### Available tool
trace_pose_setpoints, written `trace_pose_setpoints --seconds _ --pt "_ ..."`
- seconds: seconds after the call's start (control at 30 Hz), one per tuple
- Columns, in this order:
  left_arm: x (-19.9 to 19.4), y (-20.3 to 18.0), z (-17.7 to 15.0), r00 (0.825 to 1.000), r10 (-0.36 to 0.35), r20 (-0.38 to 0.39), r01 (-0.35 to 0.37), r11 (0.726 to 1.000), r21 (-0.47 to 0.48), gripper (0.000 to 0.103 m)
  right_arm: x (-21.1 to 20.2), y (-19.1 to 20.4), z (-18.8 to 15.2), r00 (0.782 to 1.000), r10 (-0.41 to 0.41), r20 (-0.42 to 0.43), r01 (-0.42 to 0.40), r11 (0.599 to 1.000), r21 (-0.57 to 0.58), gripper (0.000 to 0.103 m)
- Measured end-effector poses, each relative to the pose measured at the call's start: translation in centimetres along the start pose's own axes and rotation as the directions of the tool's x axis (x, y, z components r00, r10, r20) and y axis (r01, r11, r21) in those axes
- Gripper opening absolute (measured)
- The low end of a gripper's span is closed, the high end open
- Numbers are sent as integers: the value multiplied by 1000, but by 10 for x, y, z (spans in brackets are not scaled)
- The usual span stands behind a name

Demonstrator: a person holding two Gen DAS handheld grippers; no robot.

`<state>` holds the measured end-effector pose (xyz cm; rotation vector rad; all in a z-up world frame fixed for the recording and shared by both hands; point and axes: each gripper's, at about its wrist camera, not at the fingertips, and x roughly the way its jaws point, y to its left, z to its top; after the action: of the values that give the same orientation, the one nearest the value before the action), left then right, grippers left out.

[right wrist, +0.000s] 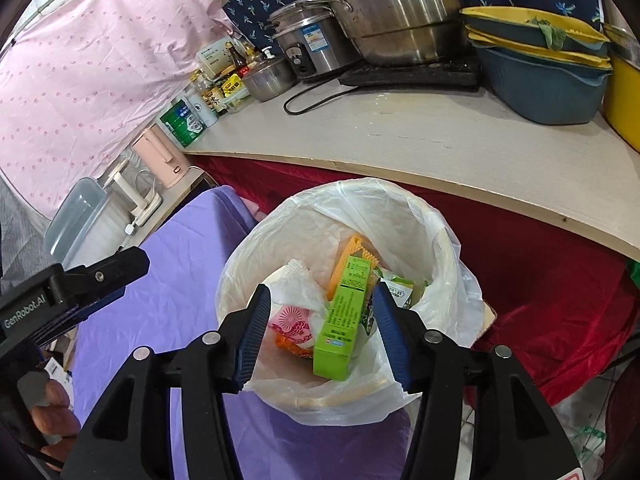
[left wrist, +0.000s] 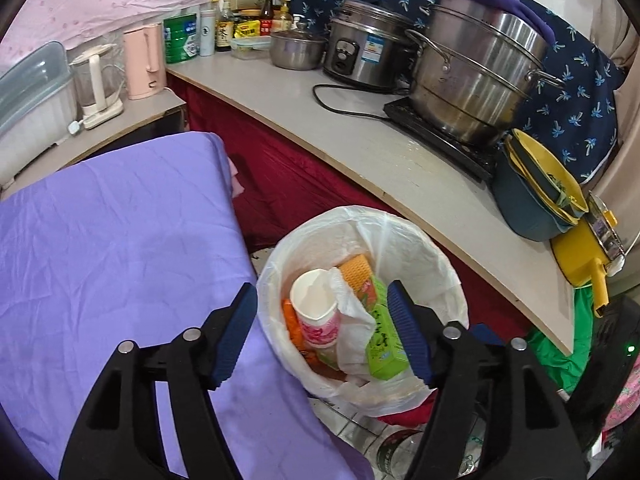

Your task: Collect trash

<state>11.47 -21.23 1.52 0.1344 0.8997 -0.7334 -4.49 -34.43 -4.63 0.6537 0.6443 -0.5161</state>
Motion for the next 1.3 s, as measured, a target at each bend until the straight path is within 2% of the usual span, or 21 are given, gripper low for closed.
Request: trace_pose_setpoints --seconds 0.67,0.93,1.13,1.3 --pt "-39 16 -33 990 137 45 -138 990 17 72 -48 21 -20 999 -12 47 16 996 -91 61" --pt "-55 16 -49 979 193 71 -196 980 37 82 -63 36 -29 997 -25 71 36 986 -164 73" --pt "-61 17 -62 974 216 61 -220 974 54 83 -74 36 -38 997 -37 72 49 983 -175 82" --pt "-66 18 -72 973 224 57 -227 972 59 88 -79 35 -46 997 -42 59 52 982 -182 85"
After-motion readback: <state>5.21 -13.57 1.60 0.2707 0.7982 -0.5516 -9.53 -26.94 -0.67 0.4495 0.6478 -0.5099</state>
